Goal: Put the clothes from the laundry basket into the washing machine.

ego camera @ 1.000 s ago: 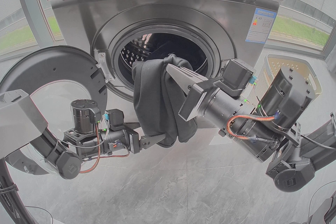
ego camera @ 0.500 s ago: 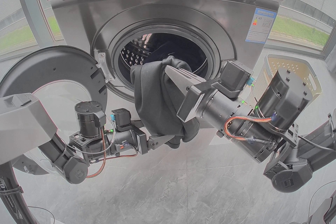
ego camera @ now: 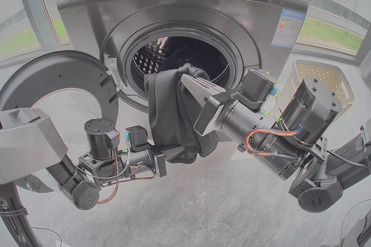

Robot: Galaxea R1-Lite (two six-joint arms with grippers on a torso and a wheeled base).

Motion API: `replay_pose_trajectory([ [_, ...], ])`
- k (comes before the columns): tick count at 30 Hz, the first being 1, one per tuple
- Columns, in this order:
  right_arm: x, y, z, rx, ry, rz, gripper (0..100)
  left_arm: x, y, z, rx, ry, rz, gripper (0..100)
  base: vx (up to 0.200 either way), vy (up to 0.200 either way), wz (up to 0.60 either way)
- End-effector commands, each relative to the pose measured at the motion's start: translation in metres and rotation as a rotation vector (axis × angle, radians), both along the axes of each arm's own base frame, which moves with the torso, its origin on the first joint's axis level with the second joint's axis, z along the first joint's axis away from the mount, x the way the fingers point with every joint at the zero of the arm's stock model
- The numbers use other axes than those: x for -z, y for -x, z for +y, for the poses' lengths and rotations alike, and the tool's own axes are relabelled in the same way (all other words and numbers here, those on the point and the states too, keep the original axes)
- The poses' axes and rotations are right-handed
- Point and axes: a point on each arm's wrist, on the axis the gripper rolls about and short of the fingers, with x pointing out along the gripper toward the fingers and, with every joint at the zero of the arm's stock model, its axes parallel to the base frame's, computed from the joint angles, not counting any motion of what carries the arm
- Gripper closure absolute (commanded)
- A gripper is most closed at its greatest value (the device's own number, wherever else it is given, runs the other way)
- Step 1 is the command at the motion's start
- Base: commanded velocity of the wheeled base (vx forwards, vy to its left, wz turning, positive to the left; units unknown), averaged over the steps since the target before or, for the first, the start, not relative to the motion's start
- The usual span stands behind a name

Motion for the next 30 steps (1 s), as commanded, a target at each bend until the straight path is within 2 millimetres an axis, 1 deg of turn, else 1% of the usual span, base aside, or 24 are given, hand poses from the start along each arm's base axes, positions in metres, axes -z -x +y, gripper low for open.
replay_pose_trajectory([
  [1, 0.002, -0.001, 0.001, 0.001, 0.005, 0.004, 100, -0.002, 0.005, 0.000, 0.008, 0.009, -0.015, 100, 0.000, 0.000, 0.00],
  [4, 0.002, -0.002, 0.000, 0.004, 0.005, 0.004, 100, -0.001, 0.010, 0.001, 0.012, 0.013, -0.022, 100, 0.000, 0.000, 0.00],
  [6, 0.003, -0.003, -0.001, 0.009, 0.006, 0.007, 100, -0.005, 0.019, 0.003, 0.021, 0.022, -0.038, 100, 0.000, 0.000, 0.00],
  [9, 0.008, -0.007, -0.002, 0.022, 0.020, 0.019, 100, -0.012, 0.040, 0.007, 0.045, 0.032, -0.055, 100, 0.000, 0.000, 0.00],
  [10, 0.009, -0.008, -0.003, 0.023, 0.022, 0.021, 100, -0.014, 0.044, 0.007, 0.051, 0.037, -0.063, 100, 0.000, 0.000, 0.00],
  [12, 0.017, -0.011, -0.005, 0.032, 0.044, 0.039, 100, -0.023, 0.065, 0.009, 0.087, 0.055, -0.090, 100, 0.000, 0.000, 0.00],
  [14, 0.023, -0.011, -0.005, 0.034, 0.060, 0.053, 100, -0.031, 0.075, 0.011, 0.101, 0.075, -0.127, 100, 0.000, 0.000, 0.00],
  [15, 0.025, -0.011, -0.006, 0.034, 0.067, 0.059, 0, -0.035, 0.078, 0.013, 0.099, 0.088, -0.148, 100, 0.000, 0.000, 0.00],
  [18, 0.029, -0.010, -0.006, 0.033, 0.075, 0.070, 0, -0.046, 0.080, 0.018, 0.088, 0.117, -0.197, 100, 0.000, 0.000, 0.00],
  [21, 0.030, -0.011, -0.006, 0.035, 0.079, 0.073, 0, -0.051, 0.080, 0.020, 0.079, 0.129, -0.211, 100, 0.000, 0.000, 0.00],
  [23, 0.034, -0.014, -0.011, 0.053, 0.095, 0.087, 0, -0.057, 0.074, 0.028, 0.036, 0.149, -0.221, 100, 0.000, 0.000, 0.00],
  [24, 0.035, -0.014, -0.011, 0.052, 0.097, 0.087, 0, -0.058, 0.074, 0.028, 0.034, 0.151, -0.221, 100, 0.000, 0.000, 0.00],
  [26, 0.039, -0.015, -0.016, 0.066, 0.110, 0.098, 0, -0.066, 0.064, 0.029, -0.004, 0.180, -0.245, 100, 0.000, 0.000, 0.00],
  [30, 0.043, -0.021, -0.025, 0.097, 0.120, 0.108, 0, -0.075, 0.053, 0.032, -0.082, 0.219, -0.257, 100, 0.000, 0.000, 0.00],
])
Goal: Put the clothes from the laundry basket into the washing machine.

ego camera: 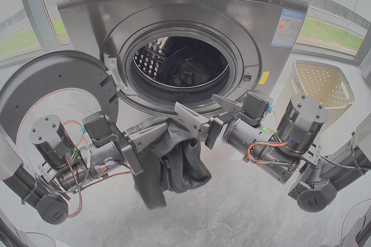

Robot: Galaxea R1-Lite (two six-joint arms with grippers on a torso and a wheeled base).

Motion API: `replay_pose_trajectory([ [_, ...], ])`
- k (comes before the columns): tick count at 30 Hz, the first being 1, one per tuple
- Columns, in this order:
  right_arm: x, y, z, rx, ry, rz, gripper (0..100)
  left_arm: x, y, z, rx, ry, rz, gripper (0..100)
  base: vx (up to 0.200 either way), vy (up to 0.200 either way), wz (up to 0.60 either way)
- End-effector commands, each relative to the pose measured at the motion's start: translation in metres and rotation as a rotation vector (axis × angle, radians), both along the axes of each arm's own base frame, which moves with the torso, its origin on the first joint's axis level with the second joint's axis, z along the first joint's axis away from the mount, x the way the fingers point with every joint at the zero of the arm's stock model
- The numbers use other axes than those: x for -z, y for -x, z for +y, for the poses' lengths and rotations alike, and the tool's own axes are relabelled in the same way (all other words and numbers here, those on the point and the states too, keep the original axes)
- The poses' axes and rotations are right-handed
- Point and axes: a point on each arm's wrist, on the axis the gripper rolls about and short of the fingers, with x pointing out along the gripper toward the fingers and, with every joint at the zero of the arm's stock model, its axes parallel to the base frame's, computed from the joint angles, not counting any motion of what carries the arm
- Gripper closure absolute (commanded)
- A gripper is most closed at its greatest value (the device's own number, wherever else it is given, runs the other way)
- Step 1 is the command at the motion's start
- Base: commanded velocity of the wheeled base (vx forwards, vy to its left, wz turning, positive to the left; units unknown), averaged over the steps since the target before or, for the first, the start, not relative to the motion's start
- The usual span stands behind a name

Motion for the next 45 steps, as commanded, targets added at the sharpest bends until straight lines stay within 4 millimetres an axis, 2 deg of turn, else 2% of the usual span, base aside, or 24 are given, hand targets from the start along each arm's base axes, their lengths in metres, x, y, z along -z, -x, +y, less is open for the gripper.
replay_pose_trajectory([
  [1, 0.006, -0.005, -0.010, 0.033, 0.017, 0.014, 0, -0.014, -0.010, 0.004, -0.059, 0.051, -0.031, 100, 0.000, 0.000, 0.00],
  [7, 0.016, -0.012, -0.023, 0.078, 0.066, 0.027, 0, -0.024, -0.015, 0.006, -0.100, 0.106, -0.038, 100, 0.000, 0.000, 0.00],
  [27, 0.035, -0.013, -0.022, 0.078, 0.114, 0.073, 0, -0.037, -0.024, 0.007, -0.149, 0.162, -0.063, 100, 0.000, 0.000, 0.00],
  [33, 0.046, -0.016, -0.017, 0.072, 0.136, 0.096, 0, -0.039, -0.024, 0.007, -0.154, 0.178, -0.062, 100, 0.000, 0.000, 0.00],
  [45, 0.037, -0.025, -0.014, 0.165, 0.057, 0.100, 0, -0.039, -0.024, 0.007, -0.151, 0.179, -0.060, 100, 0.000, 0.000, 0.00],
])
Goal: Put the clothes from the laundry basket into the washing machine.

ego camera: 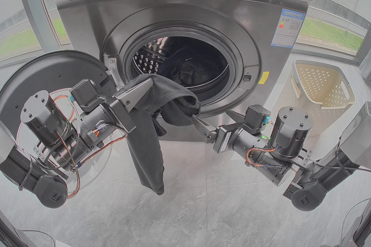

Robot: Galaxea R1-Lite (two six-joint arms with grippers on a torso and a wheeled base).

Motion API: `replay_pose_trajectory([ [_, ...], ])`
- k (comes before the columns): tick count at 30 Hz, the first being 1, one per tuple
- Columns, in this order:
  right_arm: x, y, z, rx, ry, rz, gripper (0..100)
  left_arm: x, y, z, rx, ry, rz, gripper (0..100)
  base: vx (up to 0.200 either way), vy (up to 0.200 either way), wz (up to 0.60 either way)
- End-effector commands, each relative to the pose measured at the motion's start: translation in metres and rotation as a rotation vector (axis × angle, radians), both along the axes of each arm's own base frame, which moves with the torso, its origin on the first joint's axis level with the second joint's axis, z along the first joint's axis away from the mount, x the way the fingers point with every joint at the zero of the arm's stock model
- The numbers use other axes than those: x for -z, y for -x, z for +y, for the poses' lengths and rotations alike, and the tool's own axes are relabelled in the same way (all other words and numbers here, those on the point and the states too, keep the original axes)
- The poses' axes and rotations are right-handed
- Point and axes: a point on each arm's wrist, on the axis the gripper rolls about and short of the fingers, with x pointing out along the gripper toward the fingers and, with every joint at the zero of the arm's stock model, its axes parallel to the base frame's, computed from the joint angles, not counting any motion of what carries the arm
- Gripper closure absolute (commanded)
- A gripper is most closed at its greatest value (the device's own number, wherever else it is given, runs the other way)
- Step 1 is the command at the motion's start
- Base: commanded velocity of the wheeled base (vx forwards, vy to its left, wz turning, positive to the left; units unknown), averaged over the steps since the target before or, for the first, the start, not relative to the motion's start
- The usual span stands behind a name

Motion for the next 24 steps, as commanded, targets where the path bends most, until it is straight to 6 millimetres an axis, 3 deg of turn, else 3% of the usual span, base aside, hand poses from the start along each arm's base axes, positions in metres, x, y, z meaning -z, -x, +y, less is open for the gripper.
replay_pose_trajectory([
  [1, -0.001, -0.003, 0.001, 0.006, -0.016, 0.000, 0, -0.001, 0.001, 0.000, 0.003, 0.001, -0.002, 100, 0.000, 0.000, 0.00],
  [7, 0.007, -0.002, 0.006, -0.008, -0.005, 0.021, 0, -0.001, 0.001, 0.000, 0.001, 0.002, -0.003, 100, 0.000, 0.000, 0.00],
  [19, 0.044, -0.005, 0.016, -0.035, 0.095, 0.082, 0, -0.009, 0.006, 0.002, 0.006, 0.016, -0.031, 100, 0.000, 0.000, 0.00],
  [24, 0.057, -0.022, 0.034, -0.038, 0.110, 0.063, 0, -0.012, 0.009, 0.001, 0.016, 0.018, -0.040, 100, 0.000, 0.000, 0.00],
])
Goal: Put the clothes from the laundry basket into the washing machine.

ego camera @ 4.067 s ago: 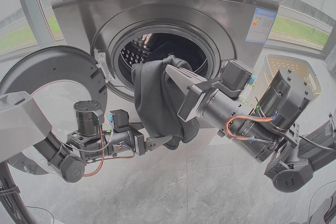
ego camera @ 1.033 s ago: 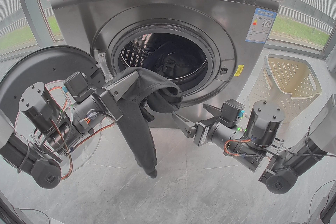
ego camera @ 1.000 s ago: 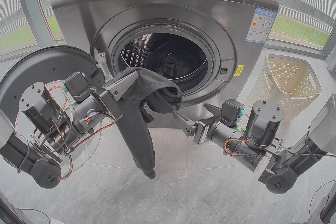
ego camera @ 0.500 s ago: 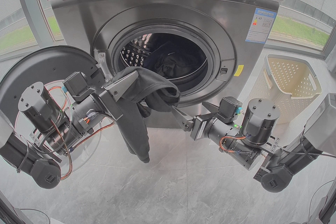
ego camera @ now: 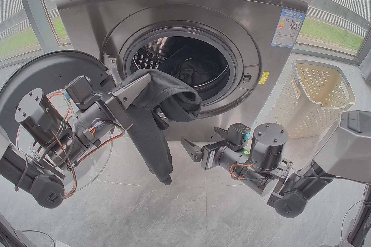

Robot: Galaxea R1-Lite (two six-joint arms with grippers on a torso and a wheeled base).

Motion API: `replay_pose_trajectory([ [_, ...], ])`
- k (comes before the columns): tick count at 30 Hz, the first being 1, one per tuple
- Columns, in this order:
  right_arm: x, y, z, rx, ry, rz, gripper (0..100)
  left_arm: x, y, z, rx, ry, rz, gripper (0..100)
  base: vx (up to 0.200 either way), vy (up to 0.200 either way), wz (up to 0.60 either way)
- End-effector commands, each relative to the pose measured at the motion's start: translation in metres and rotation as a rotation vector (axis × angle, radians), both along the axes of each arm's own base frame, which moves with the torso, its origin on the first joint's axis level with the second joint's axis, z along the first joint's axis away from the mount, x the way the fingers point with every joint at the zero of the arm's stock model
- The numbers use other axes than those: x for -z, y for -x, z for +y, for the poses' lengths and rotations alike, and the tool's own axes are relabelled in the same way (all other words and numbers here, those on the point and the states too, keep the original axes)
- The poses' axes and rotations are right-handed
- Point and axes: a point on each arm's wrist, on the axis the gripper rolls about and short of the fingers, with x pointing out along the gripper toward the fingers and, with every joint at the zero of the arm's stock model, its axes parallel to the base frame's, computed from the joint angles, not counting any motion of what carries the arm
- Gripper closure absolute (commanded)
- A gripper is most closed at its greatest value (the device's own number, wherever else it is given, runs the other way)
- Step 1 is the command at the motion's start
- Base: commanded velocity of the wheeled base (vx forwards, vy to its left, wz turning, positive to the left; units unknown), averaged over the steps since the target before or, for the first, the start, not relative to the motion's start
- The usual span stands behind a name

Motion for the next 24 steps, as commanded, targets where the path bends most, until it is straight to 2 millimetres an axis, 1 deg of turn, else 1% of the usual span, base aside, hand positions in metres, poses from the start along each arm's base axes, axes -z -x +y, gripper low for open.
replay_pose_trajectory([
  [1, 0.019, -0.019, 0.019, -0.004, 0.016, -0.003, 0, -0.005, 0.004, 0.000, 0.009, 0.007, -0.018, 100, 0.000, 0.000, 0.00],
  [3, 0.021, -0.023, 0.023, -0.011, 0.022, -0.018, 0, -0.005, 0.005, 0.000, 0.012, 0.007, -0.019, 100, 0.000, 0.000, 0.00],
  [10, 0.039, -0.044, 0.044, -0.039, 0.050, -0.044, 0, -0.009, 0.007, 0.001, 0.014, 0.014, -0.031, 100, 0.000, 0.000, 0.00],
  [12, 0.041, -0.047, 0.047, -0.041, 0.052, -0.048, 0, -0.009, 0.007, 0.001, 0.014, 0.014, -0.031, 100, 0.000, 0.000, 0.00],
  [13, 0.046, -0.052, 0.053, -0.044, 0.054, -0.053, 0, -0.009, 0.007, 0.001, 0.015, 0.018, -0.029, 100, 0.000, 0.000, 0.00],
  [14, 0.046, -0.055, 0.057, -0.046, 0.044, -0.061, 0, -0.009, 0.008, 0.002, 0.017, 0.021, -0.026, 100, 0.000, 0.000, 0.00],
  [17, 0.045, -0.054, 0.069, -0.066, 0.028, -0.078, 0, -0.009, 0.007, 0.001, 0.018, 0.023, -0.025, 100, 0.000, 0.000, 0.00],
  [20, 0.045, -0.053, 0.076, -0.077, 0.018, -0.088, 0, -0.010, 0.007, 0.001, 0.021, 0.026, -0.024, 100, 0.000, 0.000, 0.00],
  [24, 0.043, -0.041, 0.088, -0.115, 0.006, -0.098, 0, -0.010, 0.007, 0.001, 0.021, 0.030, -0.020, 100, 0.000, 0.000, 0.00],
])
